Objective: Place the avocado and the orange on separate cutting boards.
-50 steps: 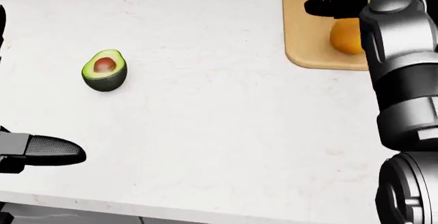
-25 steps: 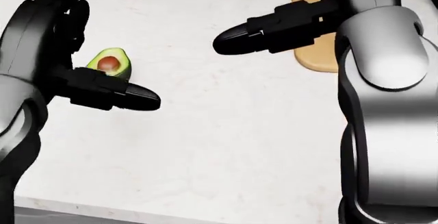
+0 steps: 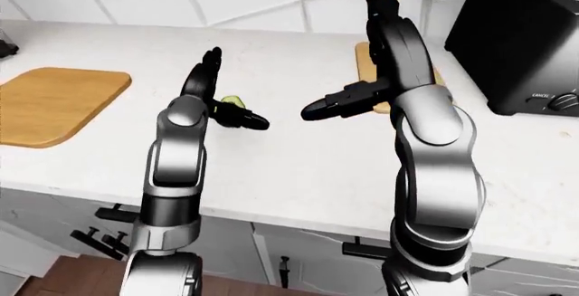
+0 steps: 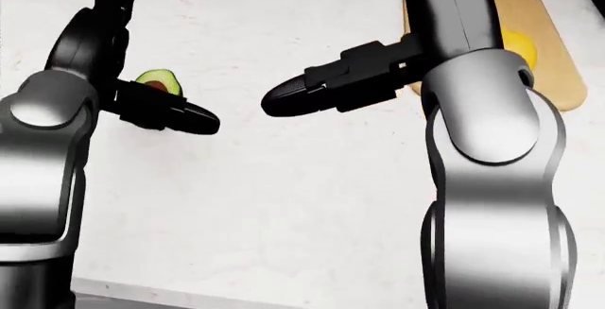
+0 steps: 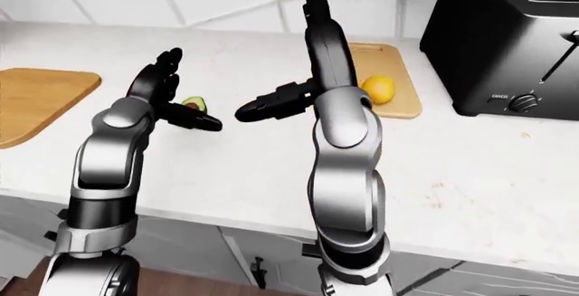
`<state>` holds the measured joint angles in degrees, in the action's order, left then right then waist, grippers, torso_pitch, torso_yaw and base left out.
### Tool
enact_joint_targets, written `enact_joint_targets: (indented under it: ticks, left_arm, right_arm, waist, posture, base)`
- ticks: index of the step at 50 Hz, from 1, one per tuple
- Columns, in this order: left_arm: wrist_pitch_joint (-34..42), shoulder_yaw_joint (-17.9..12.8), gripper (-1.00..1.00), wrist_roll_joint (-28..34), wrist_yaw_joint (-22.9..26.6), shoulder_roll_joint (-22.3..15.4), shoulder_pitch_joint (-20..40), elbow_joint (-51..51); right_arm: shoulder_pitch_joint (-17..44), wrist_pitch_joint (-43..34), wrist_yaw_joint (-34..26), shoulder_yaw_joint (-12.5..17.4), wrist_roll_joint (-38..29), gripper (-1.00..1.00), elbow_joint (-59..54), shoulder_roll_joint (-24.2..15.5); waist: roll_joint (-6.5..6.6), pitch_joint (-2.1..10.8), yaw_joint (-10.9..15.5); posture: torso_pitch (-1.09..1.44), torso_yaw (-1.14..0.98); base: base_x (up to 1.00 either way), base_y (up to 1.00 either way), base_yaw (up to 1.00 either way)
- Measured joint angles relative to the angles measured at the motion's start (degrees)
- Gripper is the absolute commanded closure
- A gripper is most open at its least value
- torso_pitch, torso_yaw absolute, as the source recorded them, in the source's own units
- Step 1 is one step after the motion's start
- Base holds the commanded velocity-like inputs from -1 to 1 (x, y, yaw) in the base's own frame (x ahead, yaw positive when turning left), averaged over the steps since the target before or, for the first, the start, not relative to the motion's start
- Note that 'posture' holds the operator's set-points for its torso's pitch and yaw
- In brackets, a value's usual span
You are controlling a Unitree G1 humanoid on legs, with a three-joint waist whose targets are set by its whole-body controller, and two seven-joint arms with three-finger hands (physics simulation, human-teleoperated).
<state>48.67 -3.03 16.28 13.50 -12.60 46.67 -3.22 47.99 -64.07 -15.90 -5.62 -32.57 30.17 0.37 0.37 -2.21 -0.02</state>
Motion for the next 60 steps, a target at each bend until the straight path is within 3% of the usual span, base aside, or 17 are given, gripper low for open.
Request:
enact_joint_targets:
  ticks: [15,41,49,60]
  left_arm:
    - [-1.90,-1.75,-1.00,0.44,0.13,-0.51,1.00,-6.74]
    - [-8.64,-1.85,-1.00,-0.33,-1.78,-1.19,1.60,-17.24]
    - [-9.32,-2.23,-0.47,-0.01,-2.49,-1.78,1.33,-16.74]
    - [-9.58,-1.90,-0.04,0.47,-1.94,-1.69,0.47,-13.88]
  right_arm:
    - [-0.01,1.80,-0.17,0.39,-1.55,-1.00,-1.73,0.91]
    - [-0.77,3.23,0.69,0.32,-1.47,-1.00,-2.45,1.50]
    - [-0.89,3.34,0.74,0.37,-1.67,-1.00,-2.81,1.56]
    - [-1.09,3.46,0.63,0.25,-1.79,-1.00,-3.02,1.59]
  waist:
    - [0.18,0.09,-0.10]
    - [0.40,0.58,-0.12]
    - [0.51,0.67,-0.10]
    - [0.58,0.96,0.08]
  posture:
    - [0.00,0.00]
    - [0.00,0.00]
    - [0.00,0.00]
    - [0.00,0.00]
  base:
    - [0.00,0.00,0.00]
    - [0.00,0.00,0.00]
    - [0.00,0.00,0.00]
    - [0.00,0.00,0.00]
